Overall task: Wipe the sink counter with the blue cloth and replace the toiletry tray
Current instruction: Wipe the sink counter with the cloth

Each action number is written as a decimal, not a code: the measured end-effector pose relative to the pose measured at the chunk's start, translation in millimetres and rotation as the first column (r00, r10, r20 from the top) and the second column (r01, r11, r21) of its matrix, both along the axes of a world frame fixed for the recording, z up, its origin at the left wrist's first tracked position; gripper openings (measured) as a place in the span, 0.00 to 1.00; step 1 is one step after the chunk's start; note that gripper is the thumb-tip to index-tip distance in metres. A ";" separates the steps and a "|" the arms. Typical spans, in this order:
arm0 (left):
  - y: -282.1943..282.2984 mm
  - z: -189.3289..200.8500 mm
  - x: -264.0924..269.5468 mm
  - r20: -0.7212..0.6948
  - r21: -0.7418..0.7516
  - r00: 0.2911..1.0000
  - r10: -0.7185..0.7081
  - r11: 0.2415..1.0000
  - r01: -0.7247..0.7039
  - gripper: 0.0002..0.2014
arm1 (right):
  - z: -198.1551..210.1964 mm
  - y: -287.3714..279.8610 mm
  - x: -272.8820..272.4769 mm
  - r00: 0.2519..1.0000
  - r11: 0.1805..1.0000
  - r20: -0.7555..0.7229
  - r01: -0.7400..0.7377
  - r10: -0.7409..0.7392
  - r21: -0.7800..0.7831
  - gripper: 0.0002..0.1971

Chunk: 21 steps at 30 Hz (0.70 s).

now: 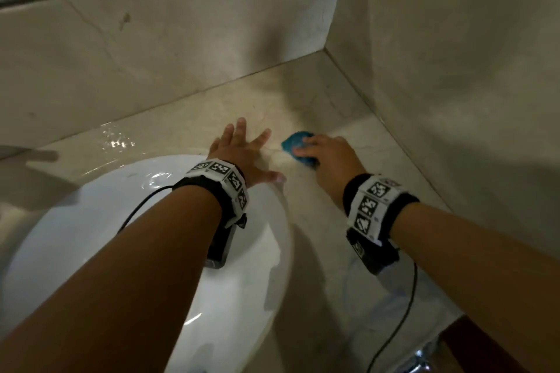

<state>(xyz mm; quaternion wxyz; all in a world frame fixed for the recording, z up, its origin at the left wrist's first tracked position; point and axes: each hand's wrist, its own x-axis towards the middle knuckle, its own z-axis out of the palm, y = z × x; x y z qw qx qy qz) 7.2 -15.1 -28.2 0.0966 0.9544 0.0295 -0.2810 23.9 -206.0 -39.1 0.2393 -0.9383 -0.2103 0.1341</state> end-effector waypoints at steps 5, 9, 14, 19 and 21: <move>5.2 2.9 4.3 -0.023 0.022 0.999 -0.045 0.999 0.045 0.51 | 9.0 -12.3 -30.7 0.985 0.979 -0.096 -0.158 0.146 -0.127 0.19; 5.0 2.8 5.0 -0.026 0.010 0.999 -0.045 0.999 0.046 0.53 | 21.9 -10.3 -12.2 0.985 0.993 -0.137 -0.112 0.106 -0.035 0.21; 7.9 -3.9 4.4 0.003 -0.028 0.999 -0.036 0.999 0.036 0.52 | 21.8 29.2 38.6 0.998 0.995 -0.012 0.061 -0.062 -0.074 0.23; 10.2 -6.6 3.3 0.015 -0.039 0.999 -0.051 0.998 0.052 0.46 | 16.6 39.9 16.2 0.999 0.993 0.038 -0.003 0.007 -0.122 0.22; 13.1 -4.9 1.8 0.042 -0.086 0.999 -0.032 0.996 0.035 0.34 | 17.1 34.5 -5.8 1.000 0.995 0.000 -0.029 0.029 -0.093 0.21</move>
